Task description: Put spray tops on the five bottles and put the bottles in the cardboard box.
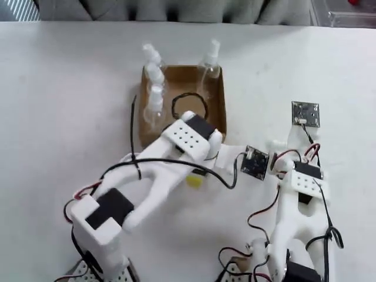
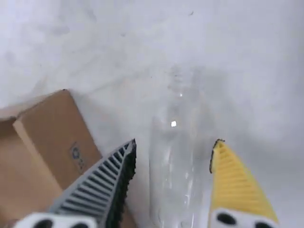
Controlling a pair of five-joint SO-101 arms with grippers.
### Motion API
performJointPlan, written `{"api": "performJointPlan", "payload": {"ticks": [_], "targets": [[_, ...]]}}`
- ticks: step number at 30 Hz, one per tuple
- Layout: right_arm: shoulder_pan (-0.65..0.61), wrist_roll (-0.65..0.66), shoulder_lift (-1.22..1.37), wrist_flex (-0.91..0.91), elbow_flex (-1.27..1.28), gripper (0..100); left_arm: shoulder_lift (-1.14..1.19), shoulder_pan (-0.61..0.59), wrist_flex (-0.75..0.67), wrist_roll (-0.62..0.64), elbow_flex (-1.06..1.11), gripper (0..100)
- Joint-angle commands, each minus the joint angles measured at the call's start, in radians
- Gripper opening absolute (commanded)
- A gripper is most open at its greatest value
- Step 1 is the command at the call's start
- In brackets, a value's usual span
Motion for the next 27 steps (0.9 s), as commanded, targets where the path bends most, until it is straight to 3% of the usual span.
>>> {"api": "performJointPlan", "payload": {"ticks": [1, 22, 27], "targets": [[0.005, 0.012, -0.002, -0.019, -0.005, 1.6, -0.007, -0.015, 0.006, -0.005, -0.057, 26], [0.004, 0.012, -0.002, -0.013, -0.005, 1.6, -0.001, 0.027, 0.002, 0.044, -0.046, 29], [0.005, 0.011, -0.002, -0.012, -0.005, 1.6, -0.001, 0.024, -0.117, 0.097, 0.014, 29]]}}
